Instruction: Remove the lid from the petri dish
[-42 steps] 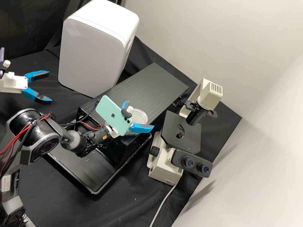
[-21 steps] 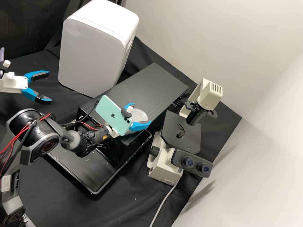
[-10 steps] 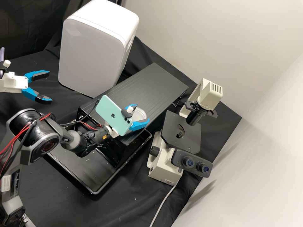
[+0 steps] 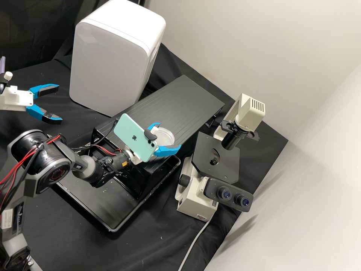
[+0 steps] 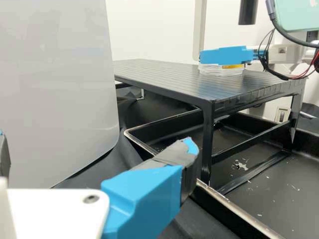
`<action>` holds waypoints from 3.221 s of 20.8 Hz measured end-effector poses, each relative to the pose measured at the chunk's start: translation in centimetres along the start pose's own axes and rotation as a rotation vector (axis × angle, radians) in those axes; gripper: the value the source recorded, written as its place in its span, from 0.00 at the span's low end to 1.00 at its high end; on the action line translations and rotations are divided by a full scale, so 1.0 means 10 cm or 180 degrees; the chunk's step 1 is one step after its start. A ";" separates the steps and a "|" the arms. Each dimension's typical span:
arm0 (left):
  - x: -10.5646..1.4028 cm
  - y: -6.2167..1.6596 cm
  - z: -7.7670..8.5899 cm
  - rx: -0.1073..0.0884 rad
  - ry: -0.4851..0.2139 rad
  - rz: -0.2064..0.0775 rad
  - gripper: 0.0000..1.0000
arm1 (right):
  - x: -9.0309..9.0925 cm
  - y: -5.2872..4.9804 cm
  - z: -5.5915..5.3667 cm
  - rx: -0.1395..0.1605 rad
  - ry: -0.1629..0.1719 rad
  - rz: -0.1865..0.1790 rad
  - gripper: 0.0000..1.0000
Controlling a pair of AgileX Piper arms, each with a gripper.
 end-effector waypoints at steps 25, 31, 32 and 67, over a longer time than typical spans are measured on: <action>0.02 0.028 -0.02 -0.0032 0.0075 0.0055 1.00 | 0.00 -0.07 -0.07 -0.0074 0.0063 -0.0062 1.00; 0.03 0.005 -0.03 -0.0036 0.0082 0.0025 1.00 | 0.00 -0.07 -0.07 -0.0074 0.0063 -0.0062 1.00; 0.03 0.005 -0.03 -0.0036 0.0082 0.0025 1.00 | 0.00 -0.07 -0.06 -0.0075 0.0058 -0.0067 1.00; 0.03 -0.012 -0.05 -0.0065 0.0139 0.0024 1.00 | 0.01 -0.08 0.00 0.0026 -0.0009 -0.0078 0.00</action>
